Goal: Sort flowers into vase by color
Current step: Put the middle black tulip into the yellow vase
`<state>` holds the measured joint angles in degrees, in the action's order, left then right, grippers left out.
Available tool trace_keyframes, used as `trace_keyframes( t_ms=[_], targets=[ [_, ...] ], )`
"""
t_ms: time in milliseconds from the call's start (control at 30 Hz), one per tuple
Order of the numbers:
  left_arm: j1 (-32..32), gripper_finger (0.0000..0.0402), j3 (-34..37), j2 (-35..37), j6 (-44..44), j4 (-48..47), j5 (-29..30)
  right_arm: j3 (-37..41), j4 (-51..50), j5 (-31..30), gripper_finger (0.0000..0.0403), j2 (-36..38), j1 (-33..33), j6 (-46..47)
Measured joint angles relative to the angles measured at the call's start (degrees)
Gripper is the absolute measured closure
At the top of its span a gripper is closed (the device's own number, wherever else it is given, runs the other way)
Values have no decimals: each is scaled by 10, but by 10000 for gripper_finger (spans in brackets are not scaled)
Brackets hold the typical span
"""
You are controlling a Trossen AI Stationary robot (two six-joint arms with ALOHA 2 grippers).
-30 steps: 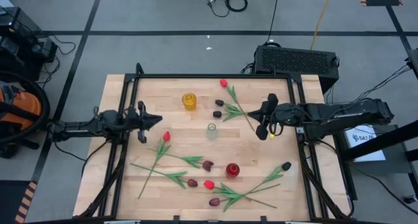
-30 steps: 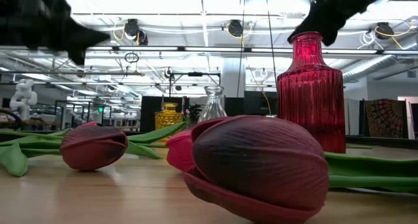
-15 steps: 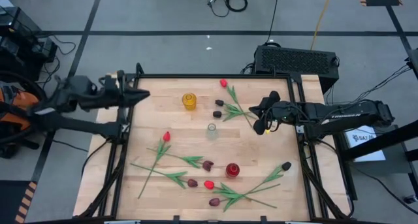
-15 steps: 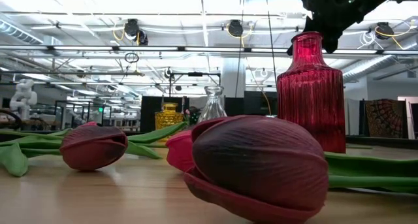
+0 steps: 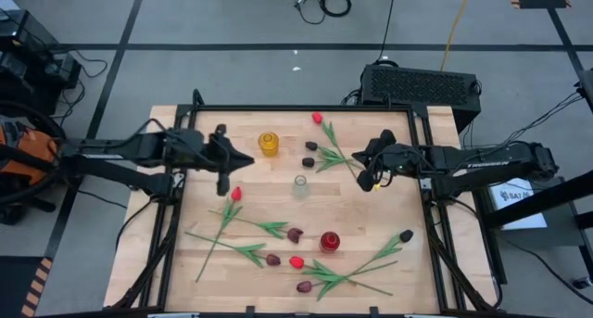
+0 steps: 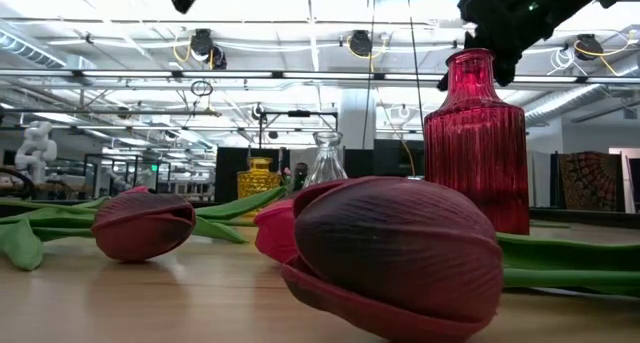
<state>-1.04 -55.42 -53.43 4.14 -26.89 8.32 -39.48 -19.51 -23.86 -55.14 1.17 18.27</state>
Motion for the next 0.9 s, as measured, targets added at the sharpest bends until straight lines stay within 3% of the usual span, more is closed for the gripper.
trace_keyframes(
  t_ms=[167, 267, 467, 667, 900],
  targets=[
    [5, 369, 69, -2, -1, 109, 35, 0, 35, 6, 403, -72, 15, -7],
    [14, 369, 82, -1, -5, 146, 16, -1, 49, 36, 403, -116, 41, -20],
    [18, 369, 91, -2, -5, 135, -7, 0, 73, 82, 379, -177, 124, -92],
    [18, 369, 90, -12, -4, 133, -7, -1, 130, 199, 329, -205, 216, -102],
    [18, 369, 90, -24, -5, 114, -7, -1, 72, 212, 280, -234, 216, -80]
  ],
)
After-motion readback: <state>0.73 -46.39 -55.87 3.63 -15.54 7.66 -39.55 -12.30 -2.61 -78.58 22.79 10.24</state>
